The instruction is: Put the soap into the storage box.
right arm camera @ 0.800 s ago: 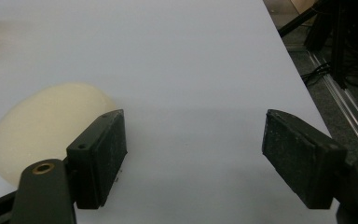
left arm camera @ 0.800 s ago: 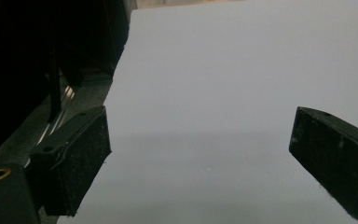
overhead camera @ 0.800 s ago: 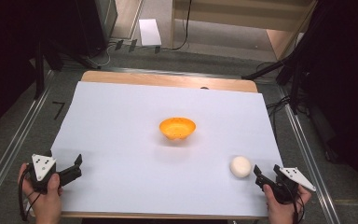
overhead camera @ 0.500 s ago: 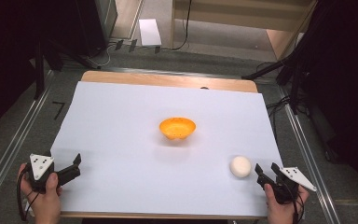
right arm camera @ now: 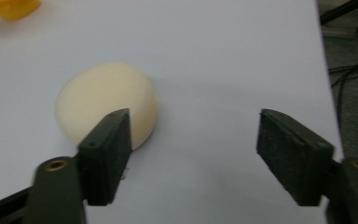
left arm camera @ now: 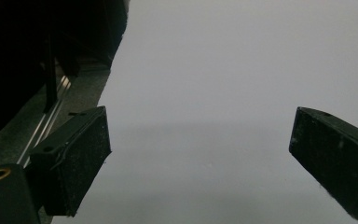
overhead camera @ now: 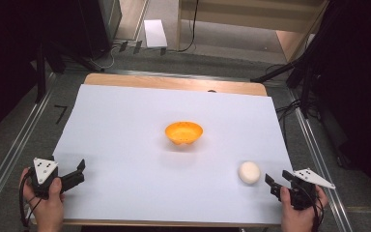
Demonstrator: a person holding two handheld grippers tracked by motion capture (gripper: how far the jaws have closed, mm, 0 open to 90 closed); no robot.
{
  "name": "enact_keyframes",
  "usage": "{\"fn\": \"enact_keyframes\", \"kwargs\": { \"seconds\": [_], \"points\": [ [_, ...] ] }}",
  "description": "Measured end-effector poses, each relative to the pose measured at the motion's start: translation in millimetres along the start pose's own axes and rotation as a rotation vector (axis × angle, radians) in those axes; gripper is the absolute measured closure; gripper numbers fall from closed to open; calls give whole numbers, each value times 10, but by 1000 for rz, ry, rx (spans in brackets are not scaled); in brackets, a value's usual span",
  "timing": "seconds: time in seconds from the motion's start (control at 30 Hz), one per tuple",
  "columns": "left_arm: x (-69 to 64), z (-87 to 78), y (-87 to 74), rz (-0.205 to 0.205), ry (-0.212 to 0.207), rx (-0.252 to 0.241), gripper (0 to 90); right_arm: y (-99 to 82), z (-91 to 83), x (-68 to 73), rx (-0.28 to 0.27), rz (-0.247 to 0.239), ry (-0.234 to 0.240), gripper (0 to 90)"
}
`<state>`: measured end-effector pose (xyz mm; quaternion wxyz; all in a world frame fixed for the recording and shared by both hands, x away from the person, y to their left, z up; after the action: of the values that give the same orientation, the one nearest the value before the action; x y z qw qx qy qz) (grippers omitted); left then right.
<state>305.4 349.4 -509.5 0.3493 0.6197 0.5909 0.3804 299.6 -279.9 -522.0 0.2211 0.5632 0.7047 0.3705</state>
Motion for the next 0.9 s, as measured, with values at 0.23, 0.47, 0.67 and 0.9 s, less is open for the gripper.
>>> {"fn": "enact_keyframes", "kwargs": {
  "seconds": [0.23, 0.47, 0.67, 0.9],
  "points": [
    [-11, 1, -3, 19, 6, 5, 60, -52, 49, 78, 142, -63, 14, 140],
    [-22, 5, -2, 27, 6, 2, 66, -15, 57, 231, 259, -123, 77, 140],
    [-26, 9, -6, 28, 3, 6, 66, 9, 112, 328, 330, -151, 103, 107],
    [-27, 16, -11, 32, 0, 16, 66, -2, 190, 416, 402, -179, 116, 82]
  ]
}}
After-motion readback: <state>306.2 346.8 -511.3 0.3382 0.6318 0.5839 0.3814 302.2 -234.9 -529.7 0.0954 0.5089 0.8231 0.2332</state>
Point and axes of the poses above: each handheld gripper's, and its own axes: z roughly forward along the jaws, y roughly out of its top, x roughly to its left, the point moved 10 cm from there along z, roughly forward along the jaws, and after that the axes turned 1 degree about -z, right-handed, at the moved point
